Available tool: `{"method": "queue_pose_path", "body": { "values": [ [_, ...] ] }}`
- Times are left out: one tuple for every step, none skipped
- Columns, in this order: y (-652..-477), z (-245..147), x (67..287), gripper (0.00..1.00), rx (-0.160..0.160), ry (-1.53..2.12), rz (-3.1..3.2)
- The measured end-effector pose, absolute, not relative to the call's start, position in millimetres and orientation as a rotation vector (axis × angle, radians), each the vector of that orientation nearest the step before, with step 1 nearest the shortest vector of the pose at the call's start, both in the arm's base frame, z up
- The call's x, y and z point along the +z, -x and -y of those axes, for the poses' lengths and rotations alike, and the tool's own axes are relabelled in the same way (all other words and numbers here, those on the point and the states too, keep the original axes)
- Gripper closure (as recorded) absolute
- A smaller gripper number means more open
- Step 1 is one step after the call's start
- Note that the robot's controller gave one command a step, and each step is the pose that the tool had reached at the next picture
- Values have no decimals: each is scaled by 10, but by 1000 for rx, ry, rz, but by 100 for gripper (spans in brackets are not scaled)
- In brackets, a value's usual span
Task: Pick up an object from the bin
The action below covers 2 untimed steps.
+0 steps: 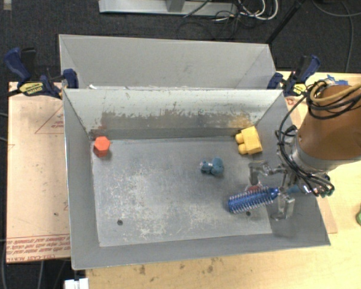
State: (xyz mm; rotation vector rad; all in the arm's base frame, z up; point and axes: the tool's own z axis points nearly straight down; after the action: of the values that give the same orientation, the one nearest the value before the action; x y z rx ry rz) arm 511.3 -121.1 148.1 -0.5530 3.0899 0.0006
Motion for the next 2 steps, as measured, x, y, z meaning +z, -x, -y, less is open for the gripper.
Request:
{"method": "queue_pose_path", "body": {
  "values": [
    [-5064,1175,986,0,2,734,-3053],
    [-5002,1142,696,0,3,1008,-2973]
  ]
}}
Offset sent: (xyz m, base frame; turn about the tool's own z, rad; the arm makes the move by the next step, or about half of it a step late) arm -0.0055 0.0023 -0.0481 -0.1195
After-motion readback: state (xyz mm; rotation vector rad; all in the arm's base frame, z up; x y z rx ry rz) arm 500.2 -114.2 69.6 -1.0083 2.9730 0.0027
